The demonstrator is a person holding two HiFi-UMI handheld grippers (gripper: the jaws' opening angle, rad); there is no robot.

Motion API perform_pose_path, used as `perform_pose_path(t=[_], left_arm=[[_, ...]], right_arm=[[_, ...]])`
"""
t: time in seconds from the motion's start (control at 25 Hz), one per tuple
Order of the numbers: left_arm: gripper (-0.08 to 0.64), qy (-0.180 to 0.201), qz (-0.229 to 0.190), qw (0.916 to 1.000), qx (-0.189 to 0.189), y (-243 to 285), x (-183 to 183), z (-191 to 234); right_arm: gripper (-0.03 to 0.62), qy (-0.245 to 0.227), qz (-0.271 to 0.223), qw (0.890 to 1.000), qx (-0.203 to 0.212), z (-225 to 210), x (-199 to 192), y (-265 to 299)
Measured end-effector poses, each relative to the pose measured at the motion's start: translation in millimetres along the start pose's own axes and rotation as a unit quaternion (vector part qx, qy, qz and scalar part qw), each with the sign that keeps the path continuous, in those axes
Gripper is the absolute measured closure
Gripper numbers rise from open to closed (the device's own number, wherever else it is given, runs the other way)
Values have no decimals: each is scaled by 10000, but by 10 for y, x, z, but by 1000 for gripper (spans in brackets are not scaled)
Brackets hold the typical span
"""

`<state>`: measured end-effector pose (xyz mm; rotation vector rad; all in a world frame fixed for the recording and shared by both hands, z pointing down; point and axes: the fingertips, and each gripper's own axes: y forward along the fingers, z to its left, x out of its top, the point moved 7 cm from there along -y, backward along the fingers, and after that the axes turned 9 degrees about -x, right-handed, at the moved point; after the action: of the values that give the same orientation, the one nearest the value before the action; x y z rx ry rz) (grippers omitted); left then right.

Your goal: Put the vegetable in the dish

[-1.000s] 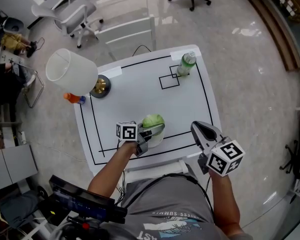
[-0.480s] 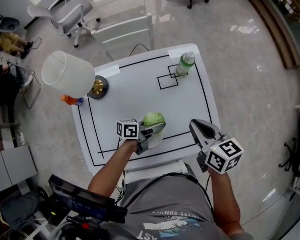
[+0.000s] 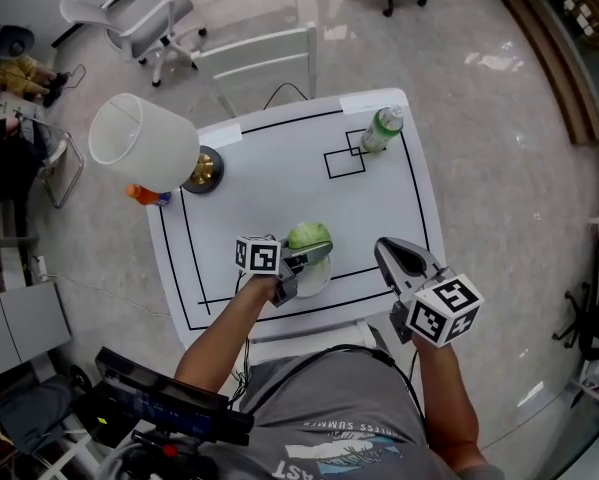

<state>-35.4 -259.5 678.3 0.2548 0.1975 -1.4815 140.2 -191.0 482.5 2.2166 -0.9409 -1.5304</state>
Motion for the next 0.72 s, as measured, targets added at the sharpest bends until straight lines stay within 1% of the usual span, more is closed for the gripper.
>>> perform_pose_path(t=[0.2,0.36,0.44,0.6,0.72], left_arm=[[258,14,93,9998,159,-7,-24,101],[258,-5,91,9998,149,-6,-36,130],[258,-19,158,9997,159,18,-31,115],[258,145,430,9984,332,67,-39,108],[258,164,809,9956,434,134,-85,54]], right_arm=[[584,18,63,10000,3,-2,-33,51],[584,16,100,9999,24,10,-80,86],[584,20,116,9999,31,10,-102,99],[583,4,155,9999,38,14,-132,69],[584,28,158,9999,8,-13,-157,28]])
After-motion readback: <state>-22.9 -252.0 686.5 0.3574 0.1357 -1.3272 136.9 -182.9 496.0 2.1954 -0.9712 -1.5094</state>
